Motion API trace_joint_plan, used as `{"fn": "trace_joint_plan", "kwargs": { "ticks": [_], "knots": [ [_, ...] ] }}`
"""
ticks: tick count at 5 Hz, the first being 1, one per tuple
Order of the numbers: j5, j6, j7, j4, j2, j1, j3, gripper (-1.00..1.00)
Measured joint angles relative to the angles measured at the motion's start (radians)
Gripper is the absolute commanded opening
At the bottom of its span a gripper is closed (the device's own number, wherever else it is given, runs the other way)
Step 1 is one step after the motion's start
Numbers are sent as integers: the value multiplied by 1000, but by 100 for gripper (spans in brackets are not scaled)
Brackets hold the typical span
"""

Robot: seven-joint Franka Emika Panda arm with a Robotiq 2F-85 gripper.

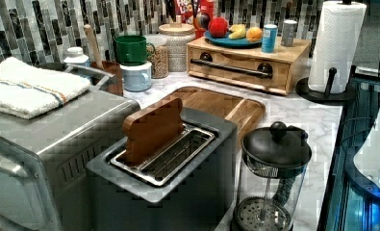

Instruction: Open the drawer.

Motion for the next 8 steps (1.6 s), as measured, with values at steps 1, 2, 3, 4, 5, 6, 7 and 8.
{"fn": "trace_joint_plan", "kwargs": {
  "ticks": [1, 2, 3, 4, 5, 6, 7, 8],
  "knots": [
    [-5, 9, 0, -4, 1, 0, 0, 100],
    [-6, 7, -2, -7, 9, -8, 3, 100],
    [-3, 10, -2, -19, 17, -10, -8, 100],
    [-3, 10, -5, -27, 19, -10, -28, 100],
    [-3, -4, -123, -29, 18, -19, -31, 100],
    [-10, 25, -318, -52, 16, -24, -37, 100],
    [-16, 71, -504, -101, 5, -30, -54, 100],
    [-57, 166, -592, -161, -12, -41, -71, 100]
  ]
}}
